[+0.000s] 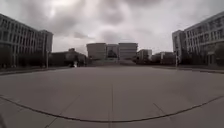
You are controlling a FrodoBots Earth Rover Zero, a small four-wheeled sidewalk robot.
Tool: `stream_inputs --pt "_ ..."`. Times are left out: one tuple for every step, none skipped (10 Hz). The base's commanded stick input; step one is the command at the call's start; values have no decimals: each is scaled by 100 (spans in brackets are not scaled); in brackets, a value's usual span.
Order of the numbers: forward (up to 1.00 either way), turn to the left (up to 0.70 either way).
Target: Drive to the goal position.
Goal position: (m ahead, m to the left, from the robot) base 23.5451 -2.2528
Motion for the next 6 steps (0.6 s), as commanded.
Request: stream_inputs --pt "70 0" --pt "70 0" --pt "70 0" --pt "70 0" --pt "70 0" --pt "70 0"
